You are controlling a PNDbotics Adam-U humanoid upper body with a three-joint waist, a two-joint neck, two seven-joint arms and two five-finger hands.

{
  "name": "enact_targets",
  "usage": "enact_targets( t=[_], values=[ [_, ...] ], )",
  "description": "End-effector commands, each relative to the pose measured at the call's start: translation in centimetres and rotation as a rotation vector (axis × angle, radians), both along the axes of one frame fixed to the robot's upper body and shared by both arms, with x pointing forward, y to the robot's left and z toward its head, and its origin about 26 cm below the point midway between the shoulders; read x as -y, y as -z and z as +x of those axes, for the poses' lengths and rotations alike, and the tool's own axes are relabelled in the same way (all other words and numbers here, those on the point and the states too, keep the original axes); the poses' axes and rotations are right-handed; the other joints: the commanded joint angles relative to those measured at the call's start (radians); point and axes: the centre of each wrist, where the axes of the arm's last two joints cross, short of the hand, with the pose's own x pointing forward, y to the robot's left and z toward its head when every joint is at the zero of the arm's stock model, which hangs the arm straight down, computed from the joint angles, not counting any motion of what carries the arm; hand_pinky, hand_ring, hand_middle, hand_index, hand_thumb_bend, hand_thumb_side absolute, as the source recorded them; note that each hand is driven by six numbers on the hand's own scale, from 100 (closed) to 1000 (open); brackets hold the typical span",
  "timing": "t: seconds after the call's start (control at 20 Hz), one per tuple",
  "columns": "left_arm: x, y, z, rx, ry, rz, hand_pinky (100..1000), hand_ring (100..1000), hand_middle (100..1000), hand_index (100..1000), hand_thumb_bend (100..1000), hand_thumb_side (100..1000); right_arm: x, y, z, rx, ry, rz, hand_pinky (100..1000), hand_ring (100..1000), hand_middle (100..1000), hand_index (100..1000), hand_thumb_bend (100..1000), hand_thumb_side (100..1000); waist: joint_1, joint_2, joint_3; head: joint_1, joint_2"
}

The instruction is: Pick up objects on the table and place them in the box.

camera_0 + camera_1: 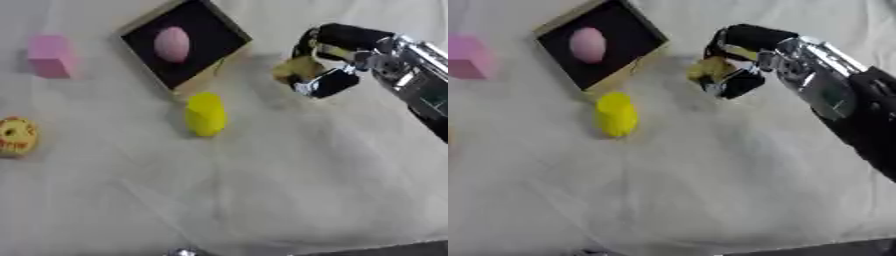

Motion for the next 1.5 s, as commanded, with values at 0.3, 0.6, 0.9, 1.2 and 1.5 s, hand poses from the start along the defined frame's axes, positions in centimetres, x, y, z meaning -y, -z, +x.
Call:
enact_targets(
  t=[0.3, 0.6, 0.9, 1.2, 1.5],
  values=[
    [-0.1, -0.8, -0.2, 0.026, 0.007, 0.029, 693, 702, 593, 791, 100, 592, -2.8, -8.7, -3.1, 0.202, -0.155, 0.128, 836, 614, 430, 557, 100, 278, -0.012, -0.018, 0.004, -0.023, 0.005],
    [0.5, -1.9, 0.1, 0.059, 0.042, 0.051, 693, 702, 592, 791, 100, 590, -4.9, -10.8, -1.4, 0.251, -0.205, 0.205, 846, 627, 441, 569, 100, 253, -0.032, 0.008, 0.061, -0.074, -0.032],
    [1.0, -3.1, 0.3, 0.103, 0.074, 0.079, 693, 702, 592, 791, 100, 588, -4.8, -11.6, 0.6, 0.328, -0.195, 0.234, 854, 655, 461, 590, 100, 252, -0.064, 0.042, 0.129, -0.114, -0.078],
    [1.2, -3.6, 0.4, 0.117, 0.093, 0.089, 693, 702, 592, 791, 100, 589, -4.5, -10.8, 2.7, 0.352, -0.176, 0.210, 859, 694, 503, 635, 100, 294, -0.082, 0.057, 0.158, -0.138, -0.083],
    [1.3, -3.7, 0.4, 0.119, 0.100, 0.088, 693, 702, 592, 791, 100, 589, -3.9, -9.1, 3.8, 0.306, -0.176, 0.132, 865, 792, 623, 768, 100, 357, -0.083, 0.058, 0.157, -0.143, -0.077]
  ],
)
